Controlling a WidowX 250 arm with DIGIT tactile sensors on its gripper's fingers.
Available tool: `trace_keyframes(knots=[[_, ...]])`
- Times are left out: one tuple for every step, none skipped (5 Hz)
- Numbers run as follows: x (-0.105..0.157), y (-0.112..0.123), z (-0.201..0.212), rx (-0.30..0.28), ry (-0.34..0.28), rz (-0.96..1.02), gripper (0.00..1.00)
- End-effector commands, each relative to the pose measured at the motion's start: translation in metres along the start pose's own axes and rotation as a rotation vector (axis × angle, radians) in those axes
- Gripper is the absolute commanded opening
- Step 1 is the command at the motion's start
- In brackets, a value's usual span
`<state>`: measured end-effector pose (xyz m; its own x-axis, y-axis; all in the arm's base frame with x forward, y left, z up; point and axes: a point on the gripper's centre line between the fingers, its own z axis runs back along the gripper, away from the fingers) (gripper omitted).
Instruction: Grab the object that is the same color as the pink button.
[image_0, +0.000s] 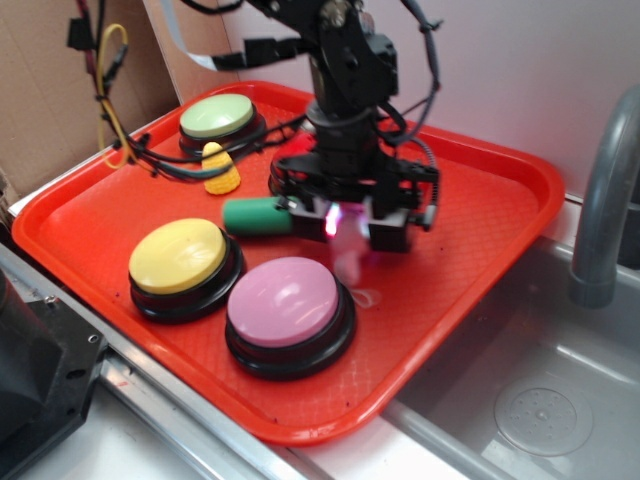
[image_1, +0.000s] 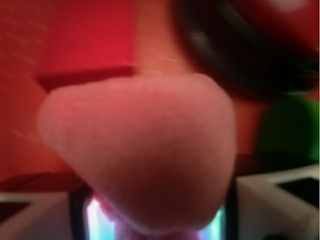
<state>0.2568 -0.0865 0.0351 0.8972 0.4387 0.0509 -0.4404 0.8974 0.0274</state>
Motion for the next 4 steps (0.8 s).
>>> trace_keyframes(knots=[[0.016, 0.026, 0.106, -0.018, -0.073, -0.182, 0.00], [0.018, 0.048, 0.148, -0.040, -0.067, -0.244, 0.00], [0.020, 0.067, 0.169, -0.087, -0.076, -0.222, 0.00], [0.023, 0.087, 0.178, -0.136, -0.069, -0.187, 0.00]])
